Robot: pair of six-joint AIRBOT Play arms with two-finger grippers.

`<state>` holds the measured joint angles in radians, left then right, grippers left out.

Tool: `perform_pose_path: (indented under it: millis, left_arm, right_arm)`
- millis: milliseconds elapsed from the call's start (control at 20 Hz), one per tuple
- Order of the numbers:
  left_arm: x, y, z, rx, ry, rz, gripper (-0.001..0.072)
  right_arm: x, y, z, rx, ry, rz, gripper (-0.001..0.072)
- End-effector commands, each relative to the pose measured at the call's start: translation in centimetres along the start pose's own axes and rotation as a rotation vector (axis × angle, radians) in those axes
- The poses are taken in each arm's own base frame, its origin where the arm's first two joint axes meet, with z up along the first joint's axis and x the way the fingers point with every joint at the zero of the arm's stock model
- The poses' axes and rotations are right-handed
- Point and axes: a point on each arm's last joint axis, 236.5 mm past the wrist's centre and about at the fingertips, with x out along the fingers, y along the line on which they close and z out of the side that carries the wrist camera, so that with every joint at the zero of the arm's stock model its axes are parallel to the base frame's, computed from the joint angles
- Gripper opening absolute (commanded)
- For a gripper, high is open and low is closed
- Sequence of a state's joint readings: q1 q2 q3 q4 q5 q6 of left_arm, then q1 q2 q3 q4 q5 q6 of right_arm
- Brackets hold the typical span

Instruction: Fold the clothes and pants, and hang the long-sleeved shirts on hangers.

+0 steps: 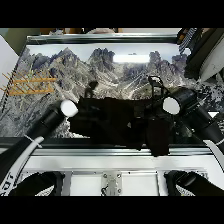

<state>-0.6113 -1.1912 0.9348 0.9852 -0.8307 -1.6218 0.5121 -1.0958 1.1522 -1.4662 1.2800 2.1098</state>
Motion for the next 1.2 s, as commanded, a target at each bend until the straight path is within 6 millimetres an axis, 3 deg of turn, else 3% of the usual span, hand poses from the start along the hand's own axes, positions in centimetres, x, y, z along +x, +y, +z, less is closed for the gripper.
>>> perform_pose_path:
  millis: [0,200,700,750,800,850,950,1000,1150]
  left_arm:
    - [3.8,-1.2,-4.3,0.039,0.023,0.062,0.0608]
    - [6.5,0.1,-6.2,-0.001,0.072,0.132,0.0608]
    - [9.0,1.7,-6.3,-0.021,0.075,0.163,0.0606]
    - [9.1,2.0,-6.3,-0.027,0.078,0.167,0.0513]
    - [8.8,2.3,-6.1,-0.035,0.077,0.171,0.0170]
    - [8.2,2.6,-5.5,-0.048,0.069,0.172,0.0019]
    - [5.3,3.2,-3.4,-0.072,0.027,0.167,0.0018]
    - [2.9,3.2,-1.8,-0.059,-0.004,0.159,0.0018]
    - [-6.5,1.0,2.9,0.036,-0.121,0.114,0.0018]
  right_arm:
    - [-0.1,1.7,0.2,0.044,-0.003,0.078,0.0027]
    - [-0.4,3.1,-0.4,0.063,0.022,0.137,0.0027]
    - [-2.4,3.5,-0.4,0.056,-0.018,0.175,0.0027]
    - [-2.5,3.6,-0.4,0.056,-0.020,0.177,0.0027]
    - [-2.6,3.5,-0.4,0.055,-0.021,0.177,0.0027]
    - [-2.7,3.4,-0.4,0.044,-0.025,0.173,0.0027]
    - [-3.1,3.0,-0.6,0.004,-0.027,0.156,0.0027]
    - [-3.6,2.2,-0.6,-0.014,-0.017,0.125,0.0027]
    - [-6.4,0.2,-0.7,-0.079,0.013,0.049,0.0026]
